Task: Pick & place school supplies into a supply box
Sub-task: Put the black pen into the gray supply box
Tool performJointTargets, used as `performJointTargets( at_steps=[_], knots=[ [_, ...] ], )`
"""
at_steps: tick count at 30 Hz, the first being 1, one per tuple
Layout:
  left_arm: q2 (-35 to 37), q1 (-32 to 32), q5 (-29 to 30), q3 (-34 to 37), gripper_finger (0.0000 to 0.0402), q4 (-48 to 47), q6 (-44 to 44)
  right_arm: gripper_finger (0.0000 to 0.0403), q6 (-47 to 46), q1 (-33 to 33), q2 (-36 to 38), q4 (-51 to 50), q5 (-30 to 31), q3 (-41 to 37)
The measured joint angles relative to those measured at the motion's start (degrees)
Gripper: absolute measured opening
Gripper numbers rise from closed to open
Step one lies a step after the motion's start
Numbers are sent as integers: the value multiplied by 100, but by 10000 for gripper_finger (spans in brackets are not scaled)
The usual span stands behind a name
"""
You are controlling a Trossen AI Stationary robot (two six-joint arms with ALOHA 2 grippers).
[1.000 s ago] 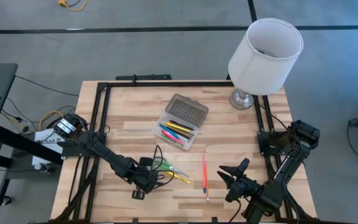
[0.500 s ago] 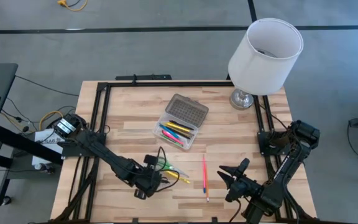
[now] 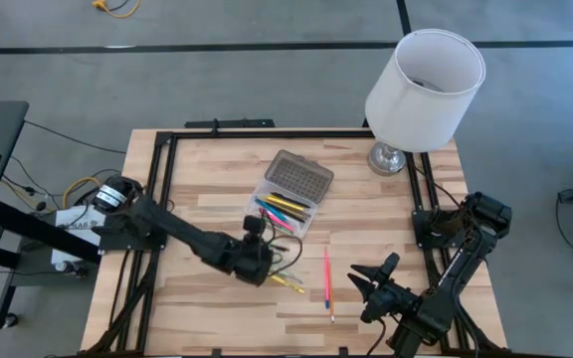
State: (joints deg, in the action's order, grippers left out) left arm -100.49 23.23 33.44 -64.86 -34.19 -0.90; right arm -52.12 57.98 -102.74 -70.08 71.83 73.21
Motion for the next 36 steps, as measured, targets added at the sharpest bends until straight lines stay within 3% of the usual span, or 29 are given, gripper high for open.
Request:
performJointTargets(
  at_steps=[8,14,24,36],
  knots=[
    [0,-819,132,0,34,903,-1054,113,2,0,0,0,0,0],
    [0,-1450,-418,0,34,1537,-1733,113,2,0,0,-4,0,0],
    [0,-2137,-978,46,34,1568,-1806,113,7,0,0,-24,1,0],
    [0,-2243,-1220,46,47,1571,-1827,113,11,0,0,-29,2,0]
  ],
)
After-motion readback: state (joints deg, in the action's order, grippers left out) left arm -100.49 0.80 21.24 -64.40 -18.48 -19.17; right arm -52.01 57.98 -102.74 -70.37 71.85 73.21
